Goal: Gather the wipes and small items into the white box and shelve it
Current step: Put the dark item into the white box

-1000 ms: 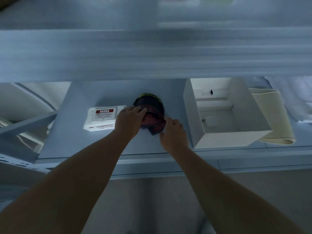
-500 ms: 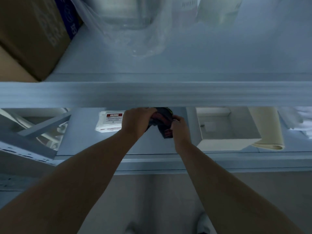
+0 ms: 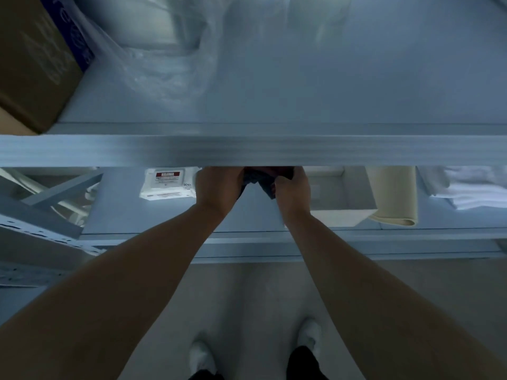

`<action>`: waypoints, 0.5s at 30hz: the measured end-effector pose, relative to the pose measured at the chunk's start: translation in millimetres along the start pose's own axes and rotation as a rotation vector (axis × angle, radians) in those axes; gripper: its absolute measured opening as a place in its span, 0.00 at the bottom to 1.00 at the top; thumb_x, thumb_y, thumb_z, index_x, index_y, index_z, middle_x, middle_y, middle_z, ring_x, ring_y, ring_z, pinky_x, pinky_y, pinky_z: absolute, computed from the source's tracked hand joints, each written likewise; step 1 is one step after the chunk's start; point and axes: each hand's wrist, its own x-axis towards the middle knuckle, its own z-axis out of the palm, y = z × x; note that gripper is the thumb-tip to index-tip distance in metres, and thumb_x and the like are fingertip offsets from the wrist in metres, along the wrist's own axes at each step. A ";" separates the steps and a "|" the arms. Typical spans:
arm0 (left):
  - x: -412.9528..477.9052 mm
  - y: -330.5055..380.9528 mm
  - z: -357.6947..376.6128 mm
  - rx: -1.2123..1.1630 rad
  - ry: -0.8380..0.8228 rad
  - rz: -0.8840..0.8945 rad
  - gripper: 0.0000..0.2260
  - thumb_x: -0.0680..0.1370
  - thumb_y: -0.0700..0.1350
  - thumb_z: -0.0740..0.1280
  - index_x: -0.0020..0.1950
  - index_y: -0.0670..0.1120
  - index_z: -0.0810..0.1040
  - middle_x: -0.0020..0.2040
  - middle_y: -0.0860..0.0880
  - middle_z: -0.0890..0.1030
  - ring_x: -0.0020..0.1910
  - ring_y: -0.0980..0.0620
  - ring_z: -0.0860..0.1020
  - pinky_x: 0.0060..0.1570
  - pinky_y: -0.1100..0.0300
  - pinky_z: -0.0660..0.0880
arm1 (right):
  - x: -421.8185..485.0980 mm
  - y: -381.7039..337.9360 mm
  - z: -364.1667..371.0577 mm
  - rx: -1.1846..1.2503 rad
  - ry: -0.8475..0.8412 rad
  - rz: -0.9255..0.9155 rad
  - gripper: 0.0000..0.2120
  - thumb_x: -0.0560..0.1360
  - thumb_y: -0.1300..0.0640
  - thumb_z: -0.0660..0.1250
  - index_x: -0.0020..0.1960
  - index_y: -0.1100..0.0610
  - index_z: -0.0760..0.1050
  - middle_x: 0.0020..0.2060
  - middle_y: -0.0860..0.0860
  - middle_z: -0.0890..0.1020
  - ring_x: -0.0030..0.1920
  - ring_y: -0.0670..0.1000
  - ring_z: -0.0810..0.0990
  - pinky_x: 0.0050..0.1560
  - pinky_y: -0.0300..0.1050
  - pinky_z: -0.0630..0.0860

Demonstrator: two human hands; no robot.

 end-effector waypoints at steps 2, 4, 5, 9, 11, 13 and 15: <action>1.7 16.7 4.1 -0.024 -0.004 0.006 0.09 0.71 0.41 0.74 0.32 0.43 0.77 0.29 0.43 0.78 0.30 0.38 0.78 0.30 0.57 0.67 | 0.4 0.4 -14.8 -0.021 0.013 -0.045 0.13 0.58 0.57 0.59 0.42 0.47 0.70 0.35 0.46 0.80 0.34 0.47 0.78 0.29 0.38 0.71; 3.4 34.1 9.0 -0.024 0.021 0.050 0.07 0.70 0.40 0.75 0.35 0.44 0.80 0.30 0.44 0.80 0.30 0.39 0.78 0.31 0.59 0.64 | 2.6 2.0 -29.7 -0.025 0.035 -0.099 0.13 0.59 0.58 0.59 0.42 0.46 0.70 0.36 0.45 0.80 0.35 0.46 0.79 0.28 0.34 0.71; 4.7 41.4 13.3 -0.025 0.028 0.072 0.04 0.71 0.39 0.74 0.38 0.46 0.82 0.32 0.45 0.81 0.32 0.40 0.79 0.32 0.59 0.64 | 4.4 3.8 -37.5 -0.013 0.047 -0.125 0.14 0.60 0.59 0.59 0.44 0.47 0.71 0.36 0.46 0.81 0.36 0.46 0.81 0.29 0.34 0.72; 13.3 72.5 33.7 -0.070 0.057 0.163 0.13 0.74 0.38 0.65 0.53 0.51 0.84 0.46 0.50 0.85 0.46 0.43 0.81 0.40 0.54 0.78 | 12.7 15.3 -68.5 0.059 0.109 -0.223 0.17 0.66 0.69 0.58 0.50 0.53 0.71 0.38 0.40 0.79 0.36 0.33 0.81 0.33 0.25 0.72; 13.5 92.2 38.3 -0.131 0.128 0.247 0.18 0.76 0.44 0.59 0.60 0.54 0.83 0.51 0.51 0.85 0.50 0.44 0.81 0.46 0.56 0.77 | 19.6 23.5 -82.8 0.030 0.147 -0.222 0.21 0.66 0.67 0.58 0.57 0.53 0.73 0.45 0.41 0.79 0.44 0.34 0.80 0.40 0.28 0.74; 15.5 106.5 48.4 -0.180 0.138 0.303 0.19 0.77 0.47 0.58 0.62 0.52 0.83 0.54 0.49 0.85 0.52 0.43 0.81 0.49 0.56 0.76 | 30.8 34.1 -95.3 -0.007 0.202 -0.215 0.24 0.66 0.65 0.58 0.60 0.51 0.73 0.50 0.47 0.81 0.50 0.44 0.80 0.45 0.38 0.77; 23.1 115.3 65.6 -0.200 0.046 0.297 0.16 0.78 0.45 0.65 0.64 0.51 0.82 0.57 0.47 0.84 0.55 0.41 0.81 0.52 0.51 0.78 | 42.7 42.8 -106.7 -0.029 0.260 -0.208 0.24 0.67 0.66 0.58 0.60 0.51 0.73 0.52 0.50 0.81 0.52 0.52 0.80 0.48 0.48 0.81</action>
